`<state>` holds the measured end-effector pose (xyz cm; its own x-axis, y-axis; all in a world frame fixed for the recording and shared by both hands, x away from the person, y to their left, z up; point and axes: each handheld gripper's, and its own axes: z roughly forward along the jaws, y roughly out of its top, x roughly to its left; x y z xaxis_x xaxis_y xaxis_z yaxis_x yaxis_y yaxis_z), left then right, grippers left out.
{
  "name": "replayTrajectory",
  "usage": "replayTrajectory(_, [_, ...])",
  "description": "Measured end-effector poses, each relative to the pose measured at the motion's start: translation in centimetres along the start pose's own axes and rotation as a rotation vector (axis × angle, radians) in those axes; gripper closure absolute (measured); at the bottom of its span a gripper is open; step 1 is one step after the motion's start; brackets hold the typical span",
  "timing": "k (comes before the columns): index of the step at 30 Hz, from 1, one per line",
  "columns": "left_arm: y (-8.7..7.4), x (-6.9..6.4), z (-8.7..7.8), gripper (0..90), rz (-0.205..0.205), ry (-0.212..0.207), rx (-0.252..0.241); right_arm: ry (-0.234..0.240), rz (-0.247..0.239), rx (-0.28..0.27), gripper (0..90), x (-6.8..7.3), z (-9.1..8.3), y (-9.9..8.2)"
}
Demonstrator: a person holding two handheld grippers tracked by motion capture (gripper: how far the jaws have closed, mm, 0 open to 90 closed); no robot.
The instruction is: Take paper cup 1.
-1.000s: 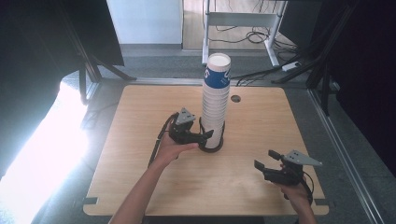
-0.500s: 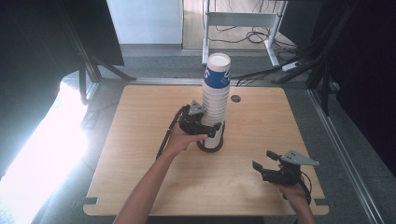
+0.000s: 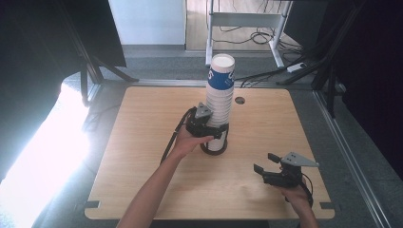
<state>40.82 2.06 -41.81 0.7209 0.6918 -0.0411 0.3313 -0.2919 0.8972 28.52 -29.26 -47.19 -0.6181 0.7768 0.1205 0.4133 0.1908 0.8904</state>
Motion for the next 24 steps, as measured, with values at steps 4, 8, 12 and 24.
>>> replayTrajectory(4, [-0.1,0.0,0.0,13.2,-0.001,0.002,-0.003,0.002,-0.003,0.003,22.0,0.2,0.3,0.9])
replayTrajectory(8, [0.0,0.0,0.0,13.2,0.005,0.002,0.0,0.033,-0.029,-0.02,22.8,0.2,0.2,2.5])
replayTrajectory(12, [0.1,-0.2,0.0,13.3,0.008,0.008,0.01,0.046,-0.053,-0.044,24.2,-0.2,0.1,5.0])
replayTrajectory(24, [0.1,-0.2,-0.1,13.3,0.001,0.009,0.015,0.151,-0.124,-0.078,23.8,0.2,0.2,11.8])
